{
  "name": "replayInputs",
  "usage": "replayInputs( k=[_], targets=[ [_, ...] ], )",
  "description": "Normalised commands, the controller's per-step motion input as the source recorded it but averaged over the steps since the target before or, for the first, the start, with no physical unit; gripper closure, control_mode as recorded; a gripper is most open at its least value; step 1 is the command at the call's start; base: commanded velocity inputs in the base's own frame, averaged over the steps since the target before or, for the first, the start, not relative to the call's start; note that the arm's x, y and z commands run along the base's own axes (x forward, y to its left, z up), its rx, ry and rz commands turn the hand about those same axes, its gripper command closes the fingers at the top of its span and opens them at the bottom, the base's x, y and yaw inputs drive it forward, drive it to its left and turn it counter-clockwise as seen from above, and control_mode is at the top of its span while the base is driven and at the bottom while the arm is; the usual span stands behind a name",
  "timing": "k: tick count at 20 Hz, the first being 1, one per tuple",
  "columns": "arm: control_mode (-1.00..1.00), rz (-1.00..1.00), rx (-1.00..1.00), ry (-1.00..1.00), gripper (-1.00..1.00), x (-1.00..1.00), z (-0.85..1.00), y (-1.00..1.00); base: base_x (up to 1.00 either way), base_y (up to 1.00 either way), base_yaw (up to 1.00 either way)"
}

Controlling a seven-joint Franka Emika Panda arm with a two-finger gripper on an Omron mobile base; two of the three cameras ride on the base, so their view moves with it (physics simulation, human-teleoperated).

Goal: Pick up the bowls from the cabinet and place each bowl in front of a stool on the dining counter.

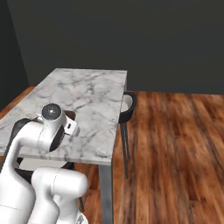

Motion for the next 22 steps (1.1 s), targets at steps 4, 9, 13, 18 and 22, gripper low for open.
replayInputs(
  k=[4, 9, 13, 18, 22],
  targets=[
    [-1.00, 0.00, 0.00, 0.10, 1.00, 0.45, -0.01, 0.03, 0.00, 0.00, 0.00],
    [-1.00, 0.00, 0.00, 0.09, 1.00, 0.58, -0.11, 0.23, 0.00, 0.00, 0.00],
    [-1.00, 0.01, 0.00, 0.05, 1.00, 0.72, -0.17, 0.39, 0.00, 0.00, 0.00],
    [-1.00, 0.02, 0.00, 0.00, 1.00, 0.54, -0.27, 0.40, 0.00, 0.00, 0.00],
    [-1.00, 0.04, 0.08, 0.00, 1.00, 0.25, -0.34, 0.24, 0.00, 0.00, 0.00]
  ],
)
